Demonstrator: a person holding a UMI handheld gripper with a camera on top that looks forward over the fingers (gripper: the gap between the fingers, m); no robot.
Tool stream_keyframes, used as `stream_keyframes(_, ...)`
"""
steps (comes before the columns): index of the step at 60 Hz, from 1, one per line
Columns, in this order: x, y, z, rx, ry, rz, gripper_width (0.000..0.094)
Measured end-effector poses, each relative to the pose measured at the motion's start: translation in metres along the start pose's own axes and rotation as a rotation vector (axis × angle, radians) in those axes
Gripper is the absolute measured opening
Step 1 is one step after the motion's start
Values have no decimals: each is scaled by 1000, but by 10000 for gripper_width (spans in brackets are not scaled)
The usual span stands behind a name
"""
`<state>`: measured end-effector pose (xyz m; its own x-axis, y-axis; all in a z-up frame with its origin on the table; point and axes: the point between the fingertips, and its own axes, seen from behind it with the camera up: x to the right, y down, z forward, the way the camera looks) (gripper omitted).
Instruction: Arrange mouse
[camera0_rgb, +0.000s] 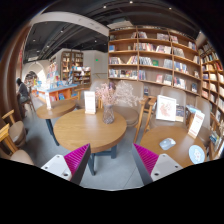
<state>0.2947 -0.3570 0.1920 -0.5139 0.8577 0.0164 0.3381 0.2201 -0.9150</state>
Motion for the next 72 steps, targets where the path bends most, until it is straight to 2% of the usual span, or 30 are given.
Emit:
stream_keyframes(46, 188, 48, 68, -80, 381, 132, 853)
stream_keyframes(72, 266, 83, 140, -115, 438, 131, 852)
